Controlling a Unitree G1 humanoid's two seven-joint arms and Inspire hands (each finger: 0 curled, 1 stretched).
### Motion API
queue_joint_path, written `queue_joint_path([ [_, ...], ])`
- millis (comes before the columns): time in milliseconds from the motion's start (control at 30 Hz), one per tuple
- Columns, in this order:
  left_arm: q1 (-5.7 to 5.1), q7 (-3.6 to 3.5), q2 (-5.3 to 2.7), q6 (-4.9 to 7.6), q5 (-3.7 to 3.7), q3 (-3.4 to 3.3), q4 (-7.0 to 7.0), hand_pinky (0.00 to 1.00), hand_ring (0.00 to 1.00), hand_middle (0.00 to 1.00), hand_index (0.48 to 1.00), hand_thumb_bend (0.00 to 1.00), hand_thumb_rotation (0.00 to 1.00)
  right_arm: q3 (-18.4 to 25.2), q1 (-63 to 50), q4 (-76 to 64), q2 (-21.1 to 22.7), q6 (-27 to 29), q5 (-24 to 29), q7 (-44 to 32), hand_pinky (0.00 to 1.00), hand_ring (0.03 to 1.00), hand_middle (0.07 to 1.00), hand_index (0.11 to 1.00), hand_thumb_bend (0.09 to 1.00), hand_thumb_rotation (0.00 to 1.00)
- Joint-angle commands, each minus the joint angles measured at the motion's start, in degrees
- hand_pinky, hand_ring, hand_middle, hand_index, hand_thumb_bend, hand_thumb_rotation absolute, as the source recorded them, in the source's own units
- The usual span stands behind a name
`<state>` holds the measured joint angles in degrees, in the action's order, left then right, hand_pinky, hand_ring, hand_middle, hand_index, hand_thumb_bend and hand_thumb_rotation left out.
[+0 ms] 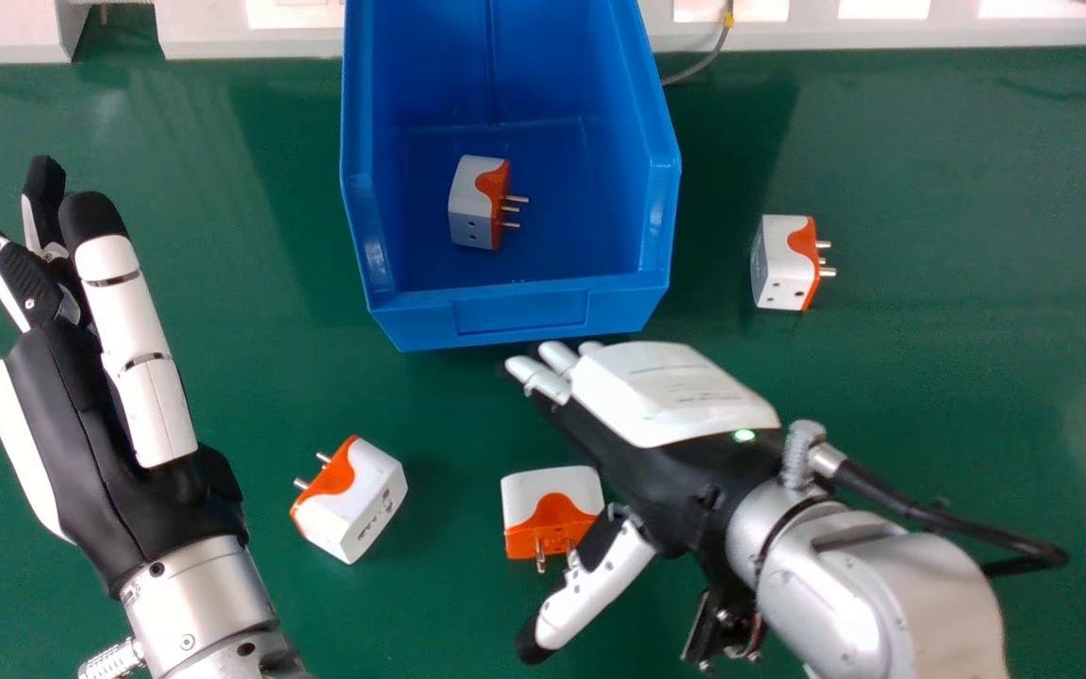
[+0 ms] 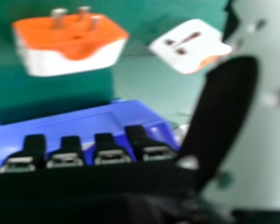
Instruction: Pick all objects and put in blue box
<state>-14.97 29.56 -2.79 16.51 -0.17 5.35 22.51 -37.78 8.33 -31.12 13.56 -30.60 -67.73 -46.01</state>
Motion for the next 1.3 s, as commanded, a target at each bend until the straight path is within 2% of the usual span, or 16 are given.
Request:
queue_joint_path([
  [0,-1.2,-0.03,-4.98,0.63,0.23,0.46,1.3,0.96,0.98,0.97,0.972,0.52,0.84,0.46,-0.13,-0.58,-1.55,0.64,-1.05,-0.77,0.96,1.0,1.0,0.94,0.969,0.3],
  [67,-1.38,-0.27,-4.86,0.87,0.02,0.48,1.22,0.96,0.98,0.97,0.974,0.52,0.84,0.89,0.35,1.13,-2.28,1.15,-0.24,-0.87,0.94,1.0,1.0,0.931,0.968,0.28],
  [200,-1.38,0.27,-5.34,0.56,0.24,0.46,1.35,0.95,0.97,0.96,0.967,0.53,0.83,1.99,2.41,7.25,-3.63,1.71,2.15,-1.12,0.9,1.0,1.0,0.931,0.958,0.23],
  [333,-1.42,0.31,-5.3,0.68,0.17,0.59,1.26,0.95,0.97,0.96,0.961,0.53,0.83,2.83,3.7,14.35,-4.54,4.18,5.25,4.39,0.89,1.0,1.0,0.923,0.946,0.17],
  [400,-1.41,0.2,-5.24,0.85,-0.05,0.55,1.22,0.94,0.97,0.96,0.96,0.53,0.83,3.3,4.27,16.82,-4.53,5.73,7.11,6.71,0.89,1.0,1.0,0.923,0.945,0.17],
  [467,-1.44,0.28,-5.13,0.75,0.26,0.47,1.25,0.94,0.97,0.96,0.96,0.53,0.83,3.97,5.24,20.21,-4.26,8.0,9.39,9.3,0.89,1.0,1.0,0.923,0.945,0.17],
  [600,-1.59,0.14,-5.15,0.83,-0.05,0.5,1.43,0.94,0.97,0.96,0.956,0.53,0.83,4.11,7.33,26.38,-3.32,11.38,11.64,12.73,0.89,1.0,1.0,0.914,0.932,0.15],
  [767,-1.83,0.17,-5.17,1.11,-0.11,0.39,1.54,0.93,0.96,0.96,0.952,0.53,0.81,3.92,8.16,32.97,-3.26,13.98,12.92,19.25,0.79,0.96,0.965,0.829,0.902,0.05],
  [833,-1.92,0.21,-5.19,0.84,-0.13,0.38,1.69,0.93,0.96,0.96,0.951,0.53,0.82,3.88,7.55,35.09,-3.69,15.39,12.92,24.95,0.73,0.933,0.951,0.798,0.889,0.02],
  [867,-1.97,0.19,-5.12,0.78,-0.02,0.37,1.7,0.93,0.96,0.96,0.95,0.53,0.82,3.87,7.15,35.86,-3.79,16.31,12.97,27.91,0.66,0.836,0.881,0.752,0.848,0.01],
  [900,-1.97,0.13,-5.06,0.78,-0.04,0.35,1.67,0.93,0.96,0.96,0.951,0.53,0.82,4.1,6.68,36.61,-4.07,17.24,13.52,30.74,0.55,0.727,0.804,0.699,0.766,0.01],
  [933,-1.94,0.13,-5.09,0.79,-0.1,0.34,1.66,0.93,0.96,0.96,0.951,0.53,0.82,4.29,6.51,37.26,-4.27,17.85,14.25,32.27,0.47,0.636,0.745,0.655,0.642,0.0],
  [1000,-1.85,0.18,-5.22,0.75,-0.22,0.38,1.7,0.93,0.96,0.95,0.95,0.53,0.82,4.65,6.64,38.14,-4.9,17.85,15.69,33.17,0.42,0.583,0.698,0.618,0.583,0.0],
  [1033,-1.84,0.19,-5.24,0.72,-0.19,0.42,1.71,0.93,0.96,0.95,0.947,0.53,0.82,4.77,6.74,38.23,-5.12,17.63,16.32,33.13,0.35,0.508,0.611,0.591,0.535,0.0],
  [1167,-1.87,0.08,-5.17,0.63,-0.26,0.48,1.7,0.93,0.96,0.95,0.948,0.52,0.82,5.21,6.46,37.59,-5.65,17.05,18.07,33.65,0.3,0.439,0.522,0.573,0.495,0.0],
  [1267,-1.79,0.12,-5.23,0.73,-0.27,0.51,1.56,0.93,0.96,0.95,0.951,0.53,0.82,5.29,6.22,36.82,-5.65,17.02,18.83,33.94,0.3,0.421,0.507,0.56,0.488,0.0],
])
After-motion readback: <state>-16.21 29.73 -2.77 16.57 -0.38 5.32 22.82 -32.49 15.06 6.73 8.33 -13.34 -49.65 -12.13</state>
